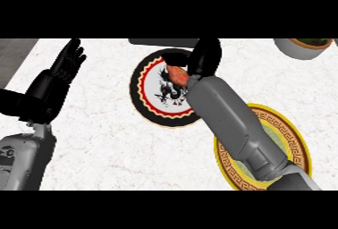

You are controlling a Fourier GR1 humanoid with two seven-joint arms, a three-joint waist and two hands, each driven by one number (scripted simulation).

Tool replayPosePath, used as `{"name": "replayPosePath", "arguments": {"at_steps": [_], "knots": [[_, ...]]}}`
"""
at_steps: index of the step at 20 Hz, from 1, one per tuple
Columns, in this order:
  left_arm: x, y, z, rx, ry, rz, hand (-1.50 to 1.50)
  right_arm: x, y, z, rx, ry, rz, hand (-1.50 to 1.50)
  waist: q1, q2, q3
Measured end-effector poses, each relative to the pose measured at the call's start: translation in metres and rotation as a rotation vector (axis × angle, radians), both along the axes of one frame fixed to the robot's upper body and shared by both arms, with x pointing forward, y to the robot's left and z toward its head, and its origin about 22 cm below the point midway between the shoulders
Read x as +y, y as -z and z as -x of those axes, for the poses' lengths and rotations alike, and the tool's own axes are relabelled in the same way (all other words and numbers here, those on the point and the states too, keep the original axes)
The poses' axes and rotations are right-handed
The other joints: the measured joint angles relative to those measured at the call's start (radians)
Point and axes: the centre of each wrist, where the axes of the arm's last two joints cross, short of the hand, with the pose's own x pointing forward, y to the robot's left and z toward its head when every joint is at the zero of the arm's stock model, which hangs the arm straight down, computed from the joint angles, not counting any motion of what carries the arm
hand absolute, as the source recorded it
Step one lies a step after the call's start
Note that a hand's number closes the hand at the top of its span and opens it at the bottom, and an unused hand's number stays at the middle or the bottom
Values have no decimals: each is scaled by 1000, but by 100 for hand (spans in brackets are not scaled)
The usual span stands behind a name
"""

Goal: Pick the sweet potato from the plate and place it in the plate

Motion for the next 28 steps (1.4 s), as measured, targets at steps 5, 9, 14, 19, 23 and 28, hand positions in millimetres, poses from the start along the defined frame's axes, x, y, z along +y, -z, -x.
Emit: {"name": "replayPosePath", "arguments": {"at_steps": [5,9,14,19,23,28], "knots": [[8,6,5,13,-40,-1,0,-4,8,9,-56,17,-87,-150,-38,-12,0],[21,8,13,23,-72,-6,0,-16,19,24,-97,26,-148,-150,-70,-21,0],[26,14,20,23,-94,-4,0,-41,37,58,-136,27,-170,-150,-94,-26,-1],[26,15,23,27,-101,-7,0,-76,48,100,-149,30,-169,-150,-100,-26,-1],[22,11,26,27,-92,-1,0,-103,51,138,-147,36,-157,-150,-98,-25,-1],[26,10,27,24,-91,-1,0,-130,48,174,-145,36,-139,-150,-94,-23,-1]]}}
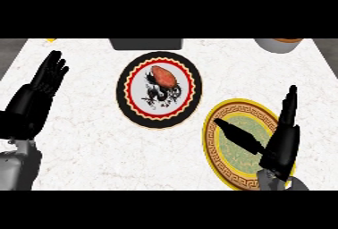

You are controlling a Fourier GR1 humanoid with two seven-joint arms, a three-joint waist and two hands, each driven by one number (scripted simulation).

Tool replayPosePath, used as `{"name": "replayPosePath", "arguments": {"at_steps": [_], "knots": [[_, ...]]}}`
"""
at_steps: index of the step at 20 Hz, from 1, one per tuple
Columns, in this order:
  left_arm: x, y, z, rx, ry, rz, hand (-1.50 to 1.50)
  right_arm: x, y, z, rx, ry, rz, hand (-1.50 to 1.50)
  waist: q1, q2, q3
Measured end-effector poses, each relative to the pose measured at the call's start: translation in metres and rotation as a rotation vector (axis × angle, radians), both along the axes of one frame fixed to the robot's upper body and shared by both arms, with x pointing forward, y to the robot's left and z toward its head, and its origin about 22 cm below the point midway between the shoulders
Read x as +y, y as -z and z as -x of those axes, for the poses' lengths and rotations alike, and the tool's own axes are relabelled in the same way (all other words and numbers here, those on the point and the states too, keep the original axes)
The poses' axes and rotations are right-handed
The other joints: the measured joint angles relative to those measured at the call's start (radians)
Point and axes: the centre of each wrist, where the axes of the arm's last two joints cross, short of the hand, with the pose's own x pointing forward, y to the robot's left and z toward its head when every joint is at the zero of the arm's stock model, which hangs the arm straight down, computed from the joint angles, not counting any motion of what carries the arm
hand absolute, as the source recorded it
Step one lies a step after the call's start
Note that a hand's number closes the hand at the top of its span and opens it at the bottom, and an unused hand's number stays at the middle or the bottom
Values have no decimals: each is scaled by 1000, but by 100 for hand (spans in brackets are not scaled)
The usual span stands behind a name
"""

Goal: Pick the sweet potato from the plate and place it in the plate

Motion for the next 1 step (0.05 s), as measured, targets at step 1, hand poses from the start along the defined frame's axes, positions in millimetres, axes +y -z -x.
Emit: {"name": "replayPosePath", "arguments": {"at_steps": [1], "knots": [[-1,1,1,-1,1,0,0,-5,-1,5,1,4,11,-150,1,0,0]]}}
